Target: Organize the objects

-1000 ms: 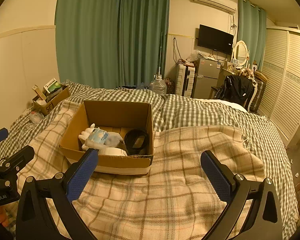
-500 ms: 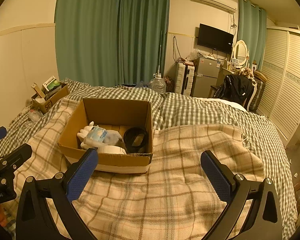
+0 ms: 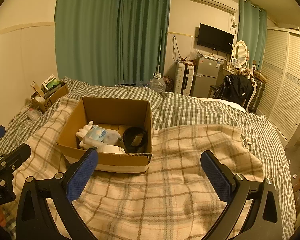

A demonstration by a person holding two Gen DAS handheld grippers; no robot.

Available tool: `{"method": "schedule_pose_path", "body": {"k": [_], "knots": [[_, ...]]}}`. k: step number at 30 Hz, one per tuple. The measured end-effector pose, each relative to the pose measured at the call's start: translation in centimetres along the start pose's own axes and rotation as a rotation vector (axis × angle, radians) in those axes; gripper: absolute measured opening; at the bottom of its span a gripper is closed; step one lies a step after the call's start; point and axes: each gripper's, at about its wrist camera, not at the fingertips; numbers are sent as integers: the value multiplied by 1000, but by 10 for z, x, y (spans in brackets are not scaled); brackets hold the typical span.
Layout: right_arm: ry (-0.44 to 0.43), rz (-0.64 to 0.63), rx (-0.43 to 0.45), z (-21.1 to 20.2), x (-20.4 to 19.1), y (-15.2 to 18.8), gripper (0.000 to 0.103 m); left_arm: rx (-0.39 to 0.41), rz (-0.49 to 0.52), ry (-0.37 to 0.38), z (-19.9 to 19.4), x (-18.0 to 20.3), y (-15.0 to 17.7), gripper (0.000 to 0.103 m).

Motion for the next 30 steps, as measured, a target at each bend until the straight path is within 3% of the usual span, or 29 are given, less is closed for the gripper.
{"method": "schedule_pose_path", "body": {"k": [30], "knots": [[-5, -5, -4, 0, -1, -1, 103, -1, -4, -2, -1, -3, -1, 103]]}}
Point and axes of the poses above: each gripper's, at about its wrist camera, not at the fingertips, and z roughly the way its jaws point, x to its right, y to its underside, and after that the axes turned 15 degrees about y, right-handed
